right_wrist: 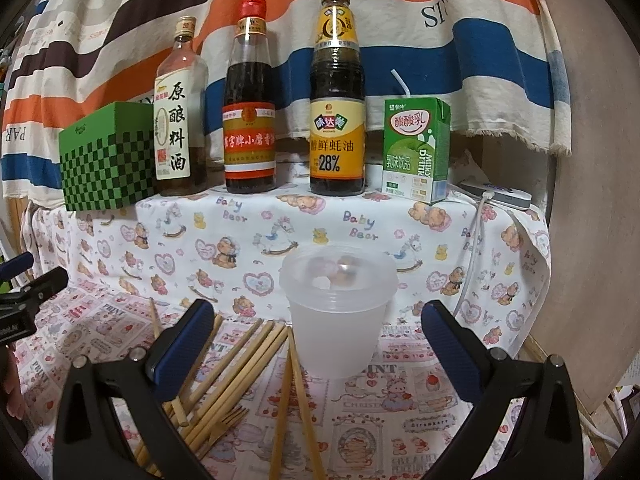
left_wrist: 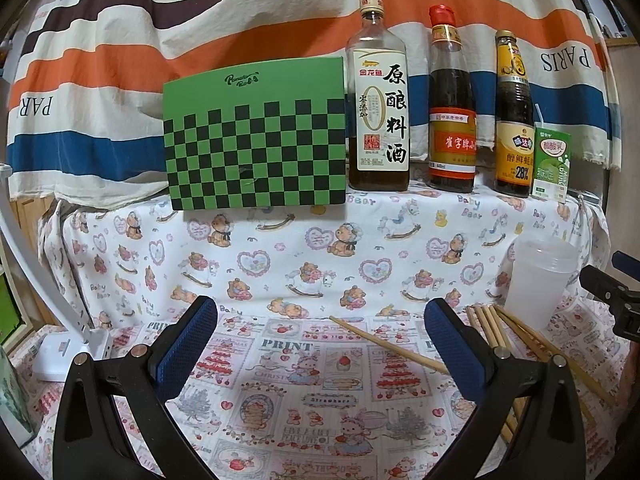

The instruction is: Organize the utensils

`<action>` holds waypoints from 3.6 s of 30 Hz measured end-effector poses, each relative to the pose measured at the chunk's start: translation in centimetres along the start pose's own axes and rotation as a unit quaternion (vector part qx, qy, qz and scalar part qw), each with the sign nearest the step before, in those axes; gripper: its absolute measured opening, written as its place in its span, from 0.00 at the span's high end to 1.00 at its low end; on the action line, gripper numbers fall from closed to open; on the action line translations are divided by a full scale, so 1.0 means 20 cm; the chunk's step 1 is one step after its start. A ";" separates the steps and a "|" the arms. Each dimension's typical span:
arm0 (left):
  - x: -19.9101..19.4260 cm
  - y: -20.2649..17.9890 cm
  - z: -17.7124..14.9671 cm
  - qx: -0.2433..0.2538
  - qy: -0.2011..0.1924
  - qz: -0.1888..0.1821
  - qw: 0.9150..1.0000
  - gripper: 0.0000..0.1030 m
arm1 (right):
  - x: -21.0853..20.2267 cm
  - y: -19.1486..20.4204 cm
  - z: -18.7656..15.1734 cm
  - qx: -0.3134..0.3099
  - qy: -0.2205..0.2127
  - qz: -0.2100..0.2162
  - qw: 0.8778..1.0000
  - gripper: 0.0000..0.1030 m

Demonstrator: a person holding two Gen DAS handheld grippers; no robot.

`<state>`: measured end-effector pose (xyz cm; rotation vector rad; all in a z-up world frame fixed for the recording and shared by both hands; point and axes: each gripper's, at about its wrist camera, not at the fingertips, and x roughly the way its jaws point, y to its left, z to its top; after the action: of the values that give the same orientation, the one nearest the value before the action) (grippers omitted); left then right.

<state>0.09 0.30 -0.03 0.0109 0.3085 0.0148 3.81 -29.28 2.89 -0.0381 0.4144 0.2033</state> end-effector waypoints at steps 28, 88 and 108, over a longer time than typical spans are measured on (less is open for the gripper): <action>-0.01 -0.02 0.00 0.002 -0.004 0.004 1.000 0.00 | -0.09 -0.07 0.07 0.050 0.014 0.038 0.998 0.00; 0.03 -0.02 -0.01 0.013 0.012 0.022 1.000 0.00 | 0.26 -0.03 -0.20 0.043 0.329 0.051 0.942 0.88; 0.02 -0.04 0.00 0.018 0.010 0.024 1.000 0.00 | 0.21 -0.02 -0.20 0.034 0.318 0.059 0.946 0.93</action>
<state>0.52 -0.45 -0.26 0.0535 0.3292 0.0566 6.16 -29.12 -2.40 -0.0108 1.0695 0.2947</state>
